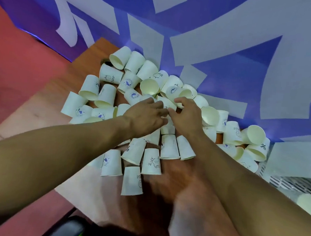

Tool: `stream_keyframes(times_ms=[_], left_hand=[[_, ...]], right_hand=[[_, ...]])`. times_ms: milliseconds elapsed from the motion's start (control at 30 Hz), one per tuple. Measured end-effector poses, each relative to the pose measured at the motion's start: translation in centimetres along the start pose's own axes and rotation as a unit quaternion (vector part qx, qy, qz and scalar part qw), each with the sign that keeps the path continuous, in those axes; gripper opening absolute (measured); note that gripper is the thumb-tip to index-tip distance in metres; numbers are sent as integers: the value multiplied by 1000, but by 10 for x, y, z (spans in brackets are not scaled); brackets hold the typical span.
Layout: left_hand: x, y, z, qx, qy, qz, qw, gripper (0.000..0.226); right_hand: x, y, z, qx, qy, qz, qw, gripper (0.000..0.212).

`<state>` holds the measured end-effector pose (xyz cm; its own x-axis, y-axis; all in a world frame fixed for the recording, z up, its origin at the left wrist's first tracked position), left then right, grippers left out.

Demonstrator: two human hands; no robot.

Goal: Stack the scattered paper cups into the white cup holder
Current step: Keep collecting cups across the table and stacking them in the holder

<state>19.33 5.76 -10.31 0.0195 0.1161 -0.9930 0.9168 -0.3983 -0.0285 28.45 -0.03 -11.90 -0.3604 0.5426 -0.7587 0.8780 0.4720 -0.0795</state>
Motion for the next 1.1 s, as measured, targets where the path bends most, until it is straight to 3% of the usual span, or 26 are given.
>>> stream_keyframes(times_ms=[233, 367, 467, 567, 667, 767, 1000, 1100], left_hand=[[38, 18, -11, 95, 100, -41, 990, 11], [46, 20, -7, 134, 142, -83, 977, 25], [25, 21, -5, 135, 129, -57, 981, 59], [2, 18, 0, 137, 139, -12, 981, 69], [-17, 17, 6, 130, 162, 4, 978, 61], [-39, 16, 20, 128, 161, 24, 978, 41], [-97, 26, 63, 63, 71, 56, 994, 29], [-120, 40, 100, 59, 49, 81, 994, 14]], right_hand=[[26, 26, 12, 30, -45, -50, 997, 48], [32, 31, 13, 28, -66, -76, 995, 53], [15, 28, 5, 0, -79, -22, 997, 46], [-20, 18, -3, -19, -73, 70, 995, 29], [-59, -1, -13, -42, -59, 149, 986, 16], [-91, -26, -17, -58, -62, 175, 981, 15], [-169, -108, 32, -5, 8, 234, 972, 48], [-198, -142, 62, 23, -3, 250, 968, 48]])
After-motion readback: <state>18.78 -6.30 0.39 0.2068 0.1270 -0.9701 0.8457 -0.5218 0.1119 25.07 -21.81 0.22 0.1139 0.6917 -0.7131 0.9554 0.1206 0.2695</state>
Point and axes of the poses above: each hand's wrist, its own y-axis towards the middle knuckle, its own x-axis out of the palm, z = x × y, the point moved 10 cm from there along y, towards the middle knuckle, and after that the axes turned 1 degree about z, right-handed, at the moved point
